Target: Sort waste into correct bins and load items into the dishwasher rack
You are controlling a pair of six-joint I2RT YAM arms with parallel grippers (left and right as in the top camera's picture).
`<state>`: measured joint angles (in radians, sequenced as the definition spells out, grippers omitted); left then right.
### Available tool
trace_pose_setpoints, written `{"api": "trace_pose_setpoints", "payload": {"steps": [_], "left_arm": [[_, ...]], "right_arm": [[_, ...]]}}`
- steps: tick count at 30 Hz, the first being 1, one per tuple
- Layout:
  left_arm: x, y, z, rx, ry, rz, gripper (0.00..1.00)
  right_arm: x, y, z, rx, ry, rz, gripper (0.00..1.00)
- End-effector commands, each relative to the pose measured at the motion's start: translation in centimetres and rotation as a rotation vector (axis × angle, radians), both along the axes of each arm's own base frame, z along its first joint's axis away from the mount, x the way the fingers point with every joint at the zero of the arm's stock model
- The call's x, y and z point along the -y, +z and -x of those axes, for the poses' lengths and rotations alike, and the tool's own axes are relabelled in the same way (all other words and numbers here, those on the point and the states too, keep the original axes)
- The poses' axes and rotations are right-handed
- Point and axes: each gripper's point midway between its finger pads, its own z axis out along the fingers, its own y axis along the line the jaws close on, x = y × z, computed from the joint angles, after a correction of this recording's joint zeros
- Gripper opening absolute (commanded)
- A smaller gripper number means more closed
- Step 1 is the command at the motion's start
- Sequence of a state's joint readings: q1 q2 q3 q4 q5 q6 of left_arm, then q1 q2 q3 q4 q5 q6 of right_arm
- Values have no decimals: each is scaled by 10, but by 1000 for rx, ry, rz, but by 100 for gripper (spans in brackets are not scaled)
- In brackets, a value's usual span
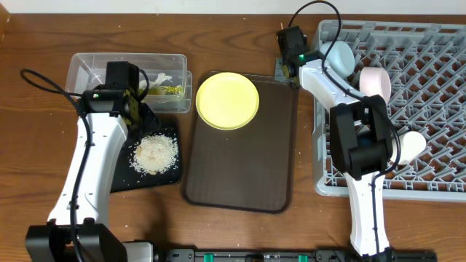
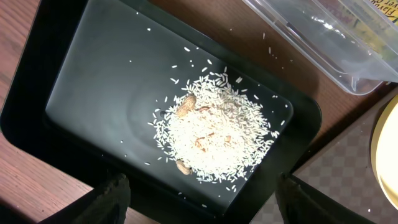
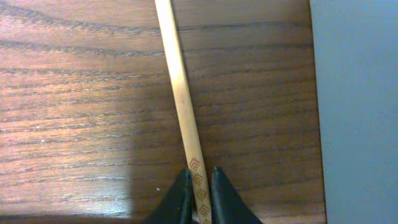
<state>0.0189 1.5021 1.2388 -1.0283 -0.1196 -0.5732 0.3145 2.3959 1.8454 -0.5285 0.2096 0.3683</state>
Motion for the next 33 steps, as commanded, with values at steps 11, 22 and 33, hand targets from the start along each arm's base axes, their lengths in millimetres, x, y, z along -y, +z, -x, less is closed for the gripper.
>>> {"api": "trace_pose_setpoints", "payload": {"steps": [11, 22, 33], "left_arm": [[-5, 2, 0, 1, 16, -18, 77], [-5, 2, 0, 2, 16, -18, 77], [-5, 2, 0, 2, 16, -18, 77]], "right_arm": [[16, -13, 5, -45, -41, 5, 1], [30, 50, -8, 45, 88, 64, 1], [33, 128, 9, 103, 149, 86, 1]]}}
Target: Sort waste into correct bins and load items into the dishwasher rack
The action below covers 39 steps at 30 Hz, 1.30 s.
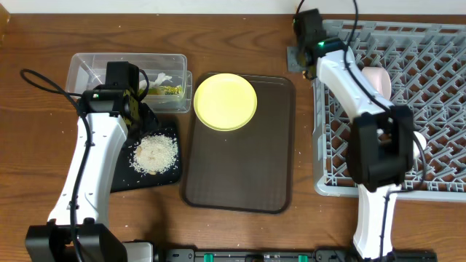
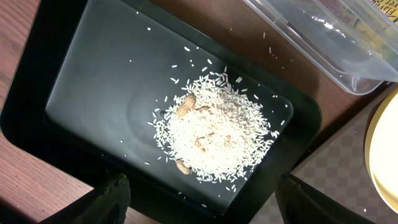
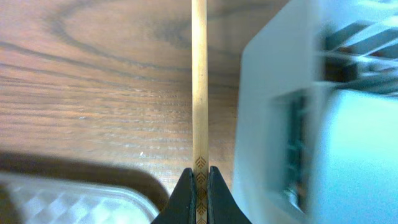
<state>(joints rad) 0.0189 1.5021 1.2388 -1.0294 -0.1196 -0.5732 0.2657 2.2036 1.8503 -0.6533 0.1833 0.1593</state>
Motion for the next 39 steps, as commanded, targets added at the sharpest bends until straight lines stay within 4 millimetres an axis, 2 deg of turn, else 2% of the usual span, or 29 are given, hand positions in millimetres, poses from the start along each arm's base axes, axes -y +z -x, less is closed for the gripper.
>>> {"api": "trace_pose_setpoints", "payload": {"steps": [1, 5, 8, 11, 17, 21, 28, 33, 39], "left_arm": [[-5, 2, -1, 3, 16, -18, 77], [-5, 2, 0, 3, 16, -18, 77], [-5, 2, 0, 3, 16, -18, 77], [-5, 2, 0, 3, 16, -18, 77], [-5, 2, 0, 3, 16, -18, 77], [-5, 2, 0, 3, 16, -18, 77], [-5, 2, 0, 3, 16, -18, 77], [-5, 2, 0, 3, 16, -18, 77], [-5, 2, 0, 2, 16, -18, 77]], "right_arm": [[9, 45, 7, 52, 8, 13, 1], [18, 75, 28, 39, -9, 6, 1], [33, 89, 50, -5, -70, -18, 1], [48, 91, 77, -92, -115, -42, 1], [77, 74, 132, -323, -248, -48, 1], [66, 69, 154, -430, -210, -107, 1], [54, 66, 187, -557, -176, -74, 1], [46, 66, 201, -607, -150, -51, 1], [45, 67, 216, -664, -138, -28, 1]]}}
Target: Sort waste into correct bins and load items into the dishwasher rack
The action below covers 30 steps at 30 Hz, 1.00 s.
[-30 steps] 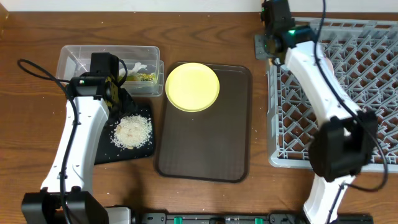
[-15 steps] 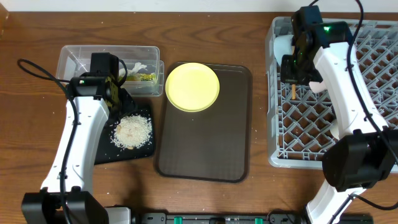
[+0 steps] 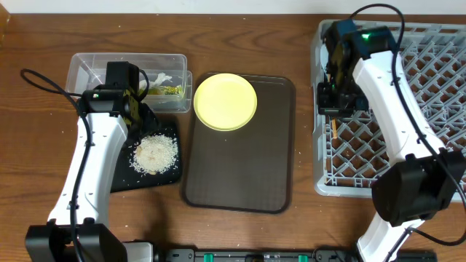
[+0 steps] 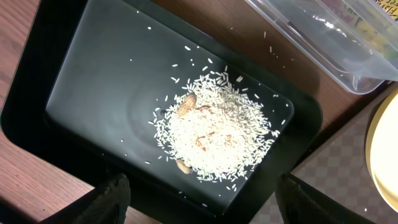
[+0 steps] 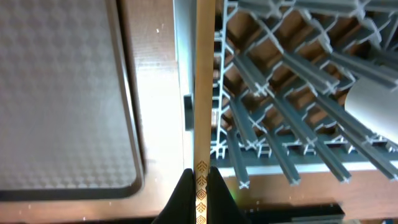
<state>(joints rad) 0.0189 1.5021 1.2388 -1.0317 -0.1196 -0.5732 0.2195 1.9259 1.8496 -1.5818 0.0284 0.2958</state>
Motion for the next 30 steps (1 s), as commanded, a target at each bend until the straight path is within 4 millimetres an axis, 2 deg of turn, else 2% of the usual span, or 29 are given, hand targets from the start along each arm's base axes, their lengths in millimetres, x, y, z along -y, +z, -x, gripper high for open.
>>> {"api": "trace_pose_setpoints", "payload": {"steps": [1, 13, 15, 17, 18, 19, 20, 30], "left_arm": [[-5, 3, -1, 5, 16, -18, 77], [-5, 3, -1, 4, 15, -18, 77], [-5, 3, -1, 4, 15, -18, 77], [-5, 3, -1, 3, 12, -19, 77], [-5, 2, -1, 2, 12, -19, 77], [-5, 2, 0, 0, 12, -19, 77], [-5, 2, 0, 0, 12, -19, 77], [-5, 2, 0, -2, 12, -19, 77]], "right_arm": [[-2, 2, 3, -4, 4, -2, 1], [10, 5, 17, -57, 9, 59, 2], [11, 6, 19, -64, 10, 65, 6], [11, 6, 21, -71, 10, 67, 20], [12, 6, 22, -74, 10, 68, 33], [12, 6, 22, -74, 11, 68, 40], [12, 6, 22, -75, 10, 68, 44], [12, 5, 16, -52, 24, 60, 43]]}}
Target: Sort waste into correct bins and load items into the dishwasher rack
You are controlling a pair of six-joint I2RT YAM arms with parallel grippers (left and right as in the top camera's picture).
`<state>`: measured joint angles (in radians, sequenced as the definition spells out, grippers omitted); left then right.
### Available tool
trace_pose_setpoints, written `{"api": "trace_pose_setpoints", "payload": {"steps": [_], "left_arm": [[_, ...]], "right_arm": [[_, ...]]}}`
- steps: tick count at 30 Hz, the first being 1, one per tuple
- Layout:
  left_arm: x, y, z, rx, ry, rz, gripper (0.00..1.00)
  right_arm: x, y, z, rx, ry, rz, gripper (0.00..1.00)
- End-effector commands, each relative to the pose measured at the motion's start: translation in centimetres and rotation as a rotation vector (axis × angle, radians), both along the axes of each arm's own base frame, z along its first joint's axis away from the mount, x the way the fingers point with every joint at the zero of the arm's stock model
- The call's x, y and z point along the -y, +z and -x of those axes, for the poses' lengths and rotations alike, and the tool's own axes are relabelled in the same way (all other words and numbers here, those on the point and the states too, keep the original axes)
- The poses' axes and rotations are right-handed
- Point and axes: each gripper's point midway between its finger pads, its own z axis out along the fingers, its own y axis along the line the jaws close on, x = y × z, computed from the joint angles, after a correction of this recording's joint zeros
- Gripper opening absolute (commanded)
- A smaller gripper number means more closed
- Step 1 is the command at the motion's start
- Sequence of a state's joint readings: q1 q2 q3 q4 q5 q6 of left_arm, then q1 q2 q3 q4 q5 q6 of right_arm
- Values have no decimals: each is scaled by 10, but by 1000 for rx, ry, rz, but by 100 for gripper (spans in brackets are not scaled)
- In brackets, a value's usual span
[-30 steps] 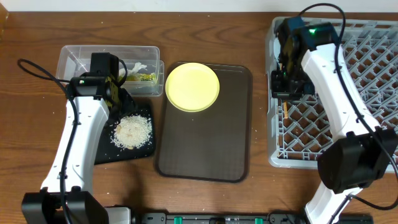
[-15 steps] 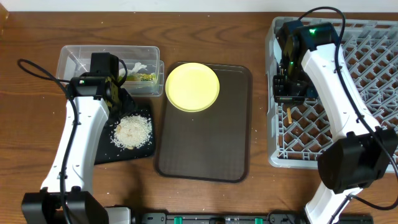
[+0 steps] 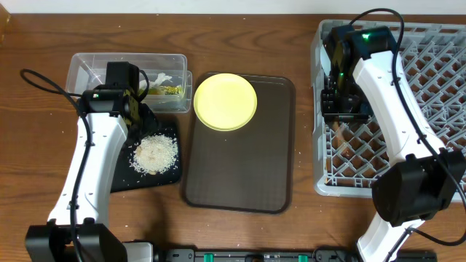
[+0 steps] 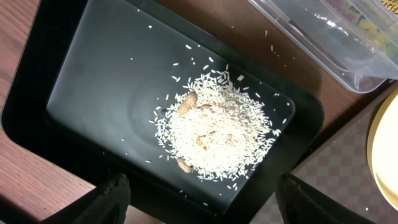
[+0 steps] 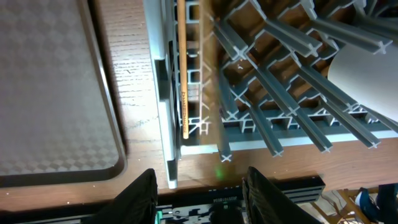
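A wooden chopstick lies along the left edge of the grey dishwasher rack, free of any grip. My right gripper hangs open just above it, over the rack's left side. A yellow plate sits on the brown serving tray. My left gripper is open and holds nothing, hovering over the black tray that carries a pile of rice and a few peanuts.
A clear plastic bin with wrappers stands behind the black tray. A pale rounded dish rests in the rack to the right of the chopstick. The rack's wall rises between the brown tray and the grid.
My right gripper was shut on the chopstick over the rack's left edge. It is now open, and the chopstick lies in the rack. The left arm has not moved.
My right gripper held the chopstick over the bare table behind the brown tray. Then it was at the rack's back left corner, then over the rack's left edge. Now the chopstick rests in the rack, let go. The left gripper stayed open over the rice throughout.
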<state>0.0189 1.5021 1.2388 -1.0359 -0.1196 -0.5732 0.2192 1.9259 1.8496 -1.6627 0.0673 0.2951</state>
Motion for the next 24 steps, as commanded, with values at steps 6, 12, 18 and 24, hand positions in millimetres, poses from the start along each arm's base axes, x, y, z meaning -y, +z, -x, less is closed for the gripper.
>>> {"api": "trace_pose_setpoints", "payload": {"steps": [6, 12, 18, 24], "left_arm": [[-5, 2, 1, -6, 12, -19, 77], [-5, 2, 1, -6, 12, -19, 77], [-5, 2, 1, -6, 12, -19, 77], [-5, 2, 2, -6, 12, -19, 77]], "right_arm": [[-1, 2, -7, 40, 18, -7, 43], [-2, 2, -7, 42, 18, -9, 43], [-2, 2, -9, 49, 18, -10, 39], [-5, 1, -15, 71, 36, -19, 36]]}}
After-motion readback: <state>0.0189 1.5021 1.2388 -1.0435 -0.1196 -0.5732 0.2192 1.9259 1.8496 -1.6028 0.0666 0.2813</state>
